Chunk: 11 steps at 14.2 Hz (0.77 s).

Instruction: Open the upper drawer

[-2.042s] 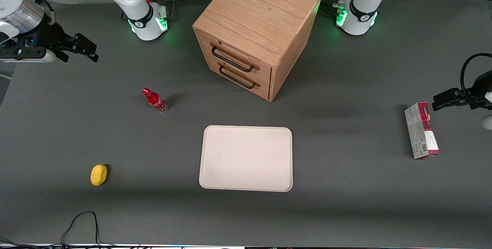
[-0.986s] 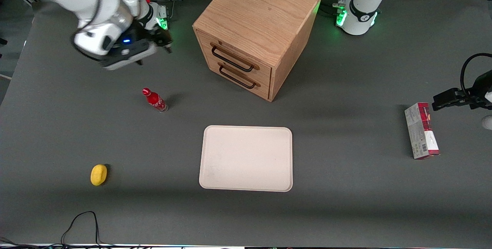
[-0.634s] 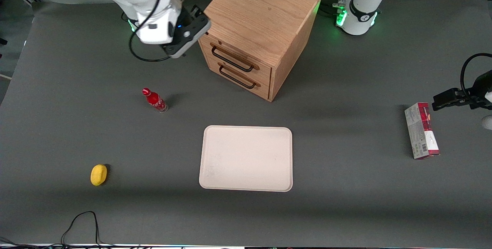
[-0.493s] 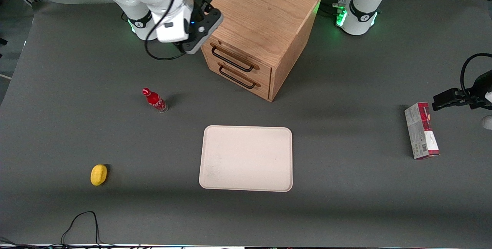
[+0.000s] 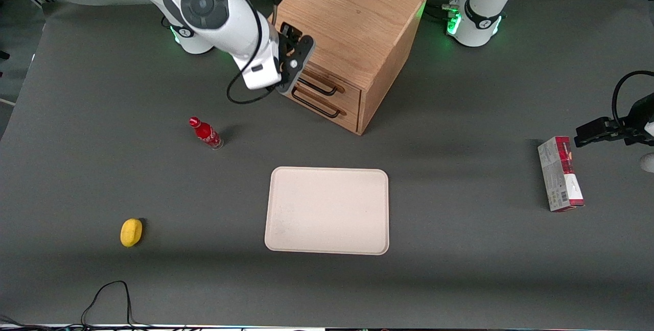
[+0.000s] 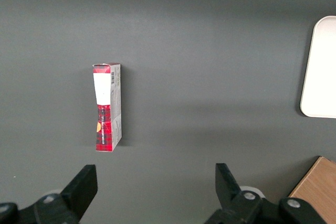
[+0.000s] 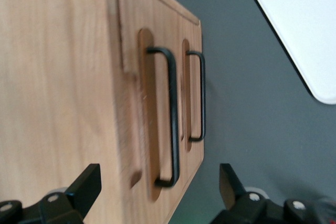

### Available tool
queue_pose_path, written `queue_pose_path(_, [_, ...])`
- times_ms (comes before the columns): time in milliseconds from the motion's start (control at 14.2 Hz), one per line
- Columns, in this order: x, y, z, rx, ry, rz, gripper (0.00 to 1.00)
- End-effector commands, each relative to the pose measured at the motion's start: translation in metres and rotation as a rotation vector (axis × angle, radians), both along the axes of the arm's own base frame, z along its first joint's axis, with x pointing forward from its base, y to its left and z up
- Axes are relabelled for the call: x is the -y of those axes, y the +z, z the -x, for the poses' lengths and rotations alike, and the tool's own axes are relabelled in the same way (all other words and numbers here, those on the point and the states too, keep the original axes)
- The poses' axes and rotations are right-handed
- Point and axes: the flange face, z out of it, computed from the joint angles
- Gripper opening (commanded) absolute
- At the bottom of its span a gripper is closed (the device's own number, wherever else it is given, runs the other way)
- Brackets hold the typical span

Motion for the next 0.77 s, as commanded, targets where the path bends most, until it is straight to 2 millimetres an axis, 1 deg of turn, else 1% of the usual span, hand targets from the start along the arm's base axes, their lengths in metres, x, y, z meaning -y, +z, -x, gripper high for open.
queue_pose_path(0, [-0.004,-0.032,0.002,0.022,0.007,-0.026,1.00])
queue_pose_path(211, [-0.001,-0.058,-0.005,0.043,0.043,-0.002,1.00])
queue_pose_path(282, [-0.001,-0.061,-0.006,0.047,0.046,0.003,1.00])
queue_pose_path(704, [-0.002,-0.098,-0.006,0.071,0.022,-0.014,1.00])
